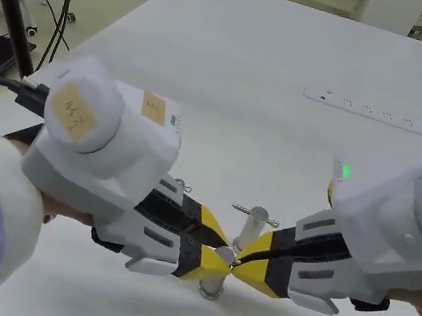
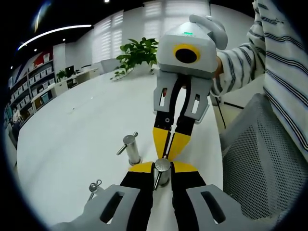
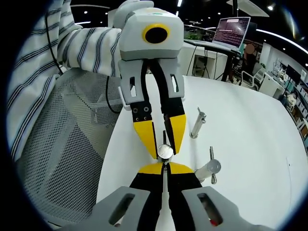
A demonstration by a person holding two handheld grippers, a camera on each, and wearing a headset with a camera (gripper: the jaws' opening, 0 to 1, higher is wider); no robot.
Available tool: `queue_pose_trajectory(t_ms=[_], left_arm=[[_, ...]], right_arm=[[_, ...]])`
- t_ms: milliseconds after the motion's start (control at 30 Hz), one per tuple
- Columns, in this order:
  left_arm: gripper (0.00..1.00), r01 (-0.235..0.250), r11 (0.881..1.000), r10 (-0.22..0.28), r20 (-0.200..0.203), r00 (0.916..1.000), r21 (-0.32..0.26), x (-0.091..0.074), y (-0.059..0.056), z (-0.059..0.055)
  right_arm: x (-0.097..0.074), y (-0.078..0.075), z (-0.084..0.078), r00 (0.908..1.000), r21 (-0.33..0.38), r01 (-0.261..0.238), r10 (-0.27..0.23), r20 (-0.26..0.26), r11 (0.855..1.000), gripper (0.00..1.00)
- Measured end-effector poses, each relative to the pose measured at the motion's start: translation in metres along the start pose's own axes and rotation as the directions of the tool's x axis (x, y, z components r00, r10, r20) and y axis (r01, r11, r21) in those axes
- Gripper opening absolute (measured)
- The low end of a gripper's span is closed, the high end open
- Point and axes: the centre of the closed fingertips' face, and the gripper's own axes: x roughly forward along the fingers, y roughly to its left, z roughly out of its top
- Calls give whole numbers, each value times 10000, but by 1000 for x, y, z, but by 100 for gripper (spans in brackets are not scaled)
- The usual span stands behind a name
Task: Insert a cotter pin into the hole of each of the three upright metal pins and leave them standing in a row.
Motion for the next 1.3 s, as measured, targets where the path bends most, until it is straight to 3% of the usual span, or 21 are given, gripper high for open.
queue_pose_trajectory(t_ms=[267, 367, 467, 500, 533, 600, 733, 800, 867, 1000, 1100, 1167, 1300], left_arm=[[10, -52, 9993, 49, -92, 9999, -382, 1, 1, -1], [10, -79, 9995, 75, -132, 9999, -308, 1, 0, -1], [10, -180, 9990, 189, -224, 9996, 402, -1, 0, -3], [12, -220, 9996, 223, -164, 9996, 183, -2, -1, -3], [18, -264, 9995, 262, -112, 9996, -191, -3, -2, -4], [26, -334, 9993, 334, -8, 9994, -152, -7, -2, -8], [42, -404, 9967, 430, 352, 9985, -711, -17, -7, -14], [49, -258, 9923, 321, 504, 9982, -1213, -21, -13, -17], [61, -218, 9843, 334, 638, 9974, -1752, -25, -15, -19], [85, -694, 9822, 816, 634, 9947, -1746, -35, -12, -24], [92, -1010, 9739, 1207, 868, 9889, -2034, -41, -9, -24], [92, -837, 9703, 1084, 984, 9892, -2271, -45, -14, -23], [92, -865, 9728, 1098, 989, 9890, -2149, -48, -20, -24]], right_arm=[[1, 0, 1, 9999, -76, 58, -57, 162, 10000, 0], [2, -1, 1, 9986, 435, 90, -112, 512, 9990, 1], [2, -3, 3, 9967, 508, 376, -411, 698, 9980, 18], [2, -3, 4, 9955, 530, 420, -463, 826, 9977, 21], [2, -2, 4, 9950, 581, 426, -476, 876, 9974, 22], [4, 0, 1, 9954, 777, 373, -439, 849, 9963, 22], [9, 4, 1, 9923, 1274, 321, -469, 1150, 9913, 21], [11, 6, 1, 9896, 1619, 185, -412, 1381, 9866, 21], [14, 5, 2, 9867, 1799, 202, -486, 1549, 9835, 21], [19, 6, 6, 9791, 2507, 1, -511, 1968, 9681, 21], [23, 4, 6, 9767, 2628, 81, -640, 2048, 9648, 21], [26, 3, 7, 9752, 2700, 105, -695, 2100, 9628, 21], [31, 1, 7, 9690, 3083, 42, -800, 2337, 9513, 21]])
